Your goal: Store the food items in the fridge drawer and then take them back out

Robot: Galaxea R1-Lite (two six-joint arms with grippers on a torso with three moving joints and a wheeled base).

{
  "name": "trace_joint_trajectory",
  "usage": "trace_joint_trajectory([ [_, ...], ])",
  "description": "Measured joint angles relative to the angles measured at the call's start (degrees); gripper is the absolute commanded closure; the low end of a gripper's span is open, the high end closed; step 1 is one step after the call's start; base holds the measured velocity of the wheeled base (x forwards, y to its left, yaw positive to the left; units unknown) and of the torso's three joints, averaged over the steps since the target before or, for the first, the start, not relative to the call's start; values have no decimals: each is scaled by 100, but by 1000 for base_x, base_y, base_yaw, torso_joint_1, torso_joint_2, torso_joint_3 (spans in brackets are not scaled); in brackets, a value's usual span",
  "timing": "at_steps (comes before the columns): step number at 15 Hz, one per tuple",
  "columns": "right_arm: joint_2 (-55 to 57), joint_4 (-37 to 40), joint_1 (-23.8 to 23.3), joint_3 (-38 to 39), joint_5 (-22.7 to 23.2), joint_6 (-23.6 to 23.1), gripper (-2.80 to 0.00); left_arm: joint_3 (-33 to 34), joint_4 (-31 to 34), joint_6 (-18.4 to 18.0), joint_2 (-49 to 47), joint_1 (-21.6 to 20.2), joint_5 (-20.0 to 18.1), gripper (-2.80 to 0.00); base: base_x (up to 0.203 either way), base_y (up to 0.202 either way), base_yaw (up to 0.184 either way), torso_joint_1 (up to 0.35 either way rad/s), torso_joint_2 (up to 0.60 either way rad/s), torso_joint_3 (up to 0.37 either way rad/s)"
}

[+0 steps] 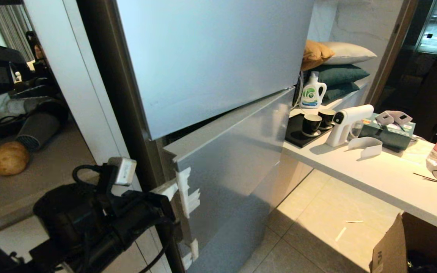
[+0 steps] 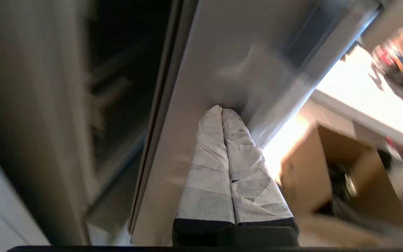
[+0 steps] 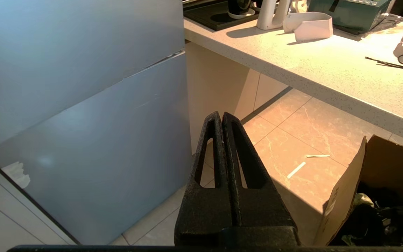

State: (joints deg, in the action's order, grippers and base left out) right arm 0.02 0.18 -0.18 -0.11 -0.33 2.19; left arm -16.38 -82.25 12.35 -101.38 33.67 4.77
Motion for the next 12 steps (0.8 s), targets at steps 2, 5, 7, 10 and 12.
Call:
trace_joint_trajectory([
  [2,0,0,1,1,2,-1,0,141,-179,-1,20,180,13,0,0,0,0,0,0,0],
  [5,0,-2,3,1,0,-1,0,404,-474,0,31,610,16,0,0,0,0,0,0,0],
  [7,0,-2,2,1,0,-2,0,545,-485,23,44,961,18,0,0,0,0,0,0,0],
  [10,0,-2,0,0,-2,0,0,742,-490,203,196,1719,23,0,0,0,0,0,0,0],
  [12,0,0,0,1,-2,0,0,828,-492,247,388,2075,60,0,0,0,0,0,0,0],
])
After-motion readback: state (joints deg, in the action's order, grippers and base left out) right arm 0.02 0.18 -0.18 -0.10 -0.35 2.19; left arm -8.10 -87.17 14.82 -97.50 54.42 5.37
